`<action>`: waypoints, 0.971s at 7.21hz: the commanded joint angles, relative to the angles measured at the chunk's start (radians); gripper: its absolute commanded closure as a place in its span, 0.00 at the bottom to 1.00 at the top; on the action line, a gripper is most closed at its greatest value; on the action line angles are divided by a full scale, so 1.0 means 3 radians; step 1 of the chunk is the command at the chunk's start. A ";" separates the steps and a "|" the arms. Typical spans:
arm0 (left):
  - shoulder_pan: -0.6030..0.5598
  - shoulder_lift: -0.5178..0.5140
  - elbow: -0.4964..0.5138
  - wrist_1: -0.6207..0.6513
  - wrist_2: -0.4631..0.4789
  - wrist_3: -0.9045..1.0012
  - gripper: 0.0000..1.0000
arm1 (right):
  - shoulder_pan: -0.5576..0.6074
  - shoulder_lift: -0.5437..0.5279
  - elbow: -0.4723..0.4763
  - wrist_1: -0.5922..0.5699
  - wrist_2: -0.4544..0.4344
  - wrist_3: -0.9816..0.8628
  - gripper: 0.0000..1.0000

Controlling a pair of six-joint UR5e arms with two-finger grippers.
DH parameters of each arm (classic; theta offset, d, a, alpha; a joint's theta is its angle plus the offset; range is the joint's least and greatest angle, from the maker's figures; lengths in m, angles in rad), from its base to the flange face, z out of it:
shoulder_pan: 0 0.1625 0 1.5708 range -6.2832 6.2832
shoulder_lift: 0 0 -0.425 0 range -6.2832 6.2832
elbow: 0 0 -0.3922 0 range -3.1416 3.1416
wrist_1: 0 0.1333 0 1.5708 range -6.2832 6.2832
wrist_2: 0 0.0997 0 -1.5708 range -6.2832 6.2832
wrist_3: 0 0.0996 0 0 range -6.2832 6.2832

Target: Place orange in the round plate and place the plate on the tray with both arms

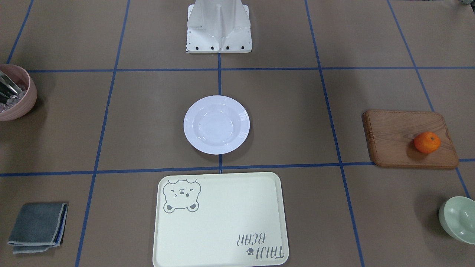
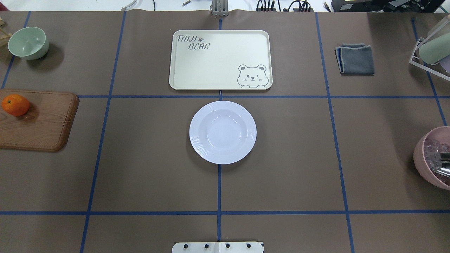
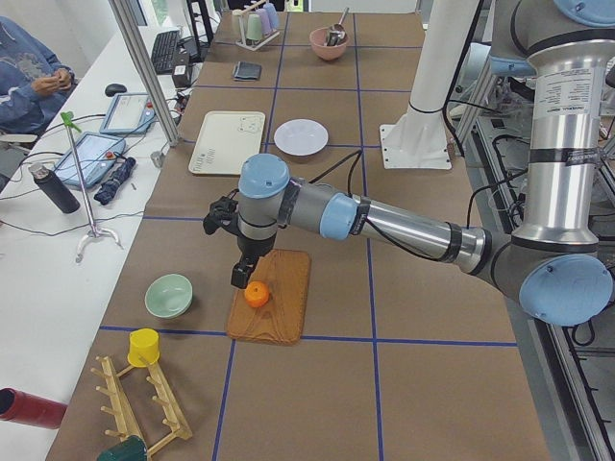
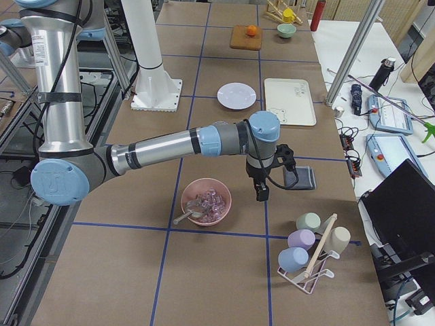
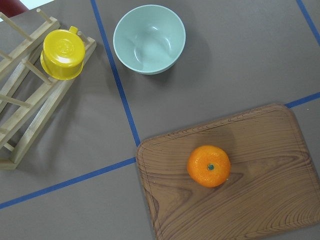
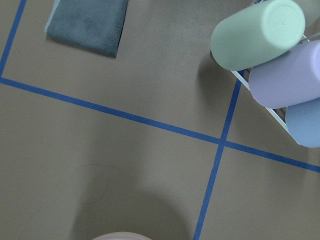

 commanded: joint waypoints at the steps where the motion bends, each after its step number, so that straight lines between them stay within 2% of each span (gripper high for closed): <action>1: -0.0002 0.0000 -0.0011 0.0015 -0.0005 0.0000 0.02 | 0.0003 -0.0015 0.0012 0.0000 -0.0002 0.0000 0.00; 7: 0.0008 0.0066 -0.0006 -0.0010 -0.0005 0.0010 0.02 | -0.0007 -0.0005 -0.0024 0.0005 0.0003 0.0000 0.00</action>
